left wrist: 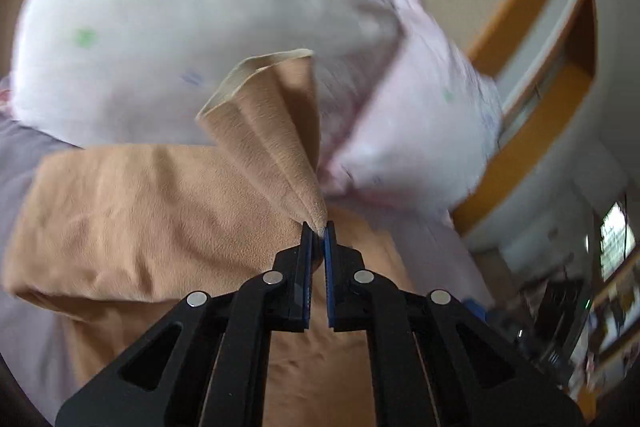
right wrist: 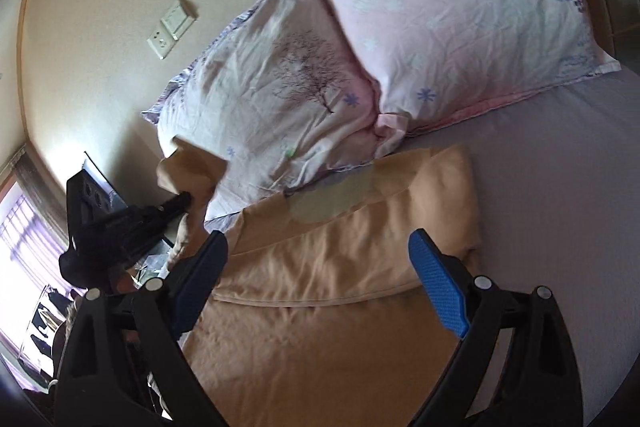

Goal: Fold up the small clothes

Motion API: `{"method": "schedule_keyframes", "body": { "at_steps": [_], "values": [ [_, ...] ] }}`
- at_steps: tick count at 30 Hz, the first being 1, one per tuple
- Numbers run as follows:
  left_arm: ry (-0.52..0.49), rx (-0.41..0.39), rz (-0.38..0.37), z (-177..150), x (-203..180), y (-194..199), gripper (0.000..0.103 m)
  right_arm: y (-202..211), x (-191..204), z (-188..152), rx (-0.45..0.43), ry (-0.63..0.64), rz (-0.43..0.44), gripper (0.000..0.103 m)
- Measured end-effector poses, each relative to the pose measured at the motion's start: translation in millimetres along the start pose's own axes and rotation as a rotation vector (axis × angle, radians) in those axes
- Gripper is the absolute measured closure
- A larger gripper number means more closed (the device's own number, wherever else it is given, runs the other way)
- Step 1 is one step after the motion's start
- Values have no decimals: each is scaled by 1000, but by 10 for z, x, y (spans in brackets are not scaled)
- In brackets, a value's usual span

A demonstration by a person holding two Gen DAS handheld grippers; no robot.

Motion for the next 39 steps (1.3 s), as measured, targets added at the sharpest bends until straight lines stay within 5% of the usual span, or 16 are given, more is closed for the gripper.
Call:
{"method": "schedule_keyframes", "body": {
  "at_steps": [4,6,9,11,13,16,21,25,28,34,39],
  "values": [
    [-236,298,-26,-802,-688,-903,98,-122,-314,35,58,-93,-47,11],
    [-288,328,-30,-974,-774,-861,98,-165,-416,45,106,-130,-64,11],
    [-285,269,-67,-886,-682,-428,89,-264,-445,113,128,-113,-87,17],
    [-284,177,-25,-700,-499,-115,43,-369,-446,148,151,-84,-114,32],
    [-297,69,127,-495,-150,143,27,-510,-482,190,171,-43,-173,39],
    [-233,95,325,-406,478,237,27,-738,-556,213,208,52,-279,50],
    [-129,213,385,-577,1038,138,27,-907,-677,8,305,166,-397,59],
    [-112,248,372,-774,1138,136,27,-865,-680,-137,328,266,-456,99],
    [-103,246,356,-826,1184,132,28,-809,-578,-150,318,324,-456,99],
    [-90,230,351,-842,1199,131,28,-832,-487,464,144,299,-488,99],
    [-129,227,379,-863,1148,148,28,-1204,-938,445,267,202,-580,91]
  ]
}}
Point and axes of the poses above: each gripper's, at about its wrist camera, not at the fingertips, and y roughly against the way its jaws point, x to its left, z to its top, the point moved 7 cm from there along -y, roughly the way its jaws point, and after that the axes turned 7 degrees about -y, right-handed, at the moved point
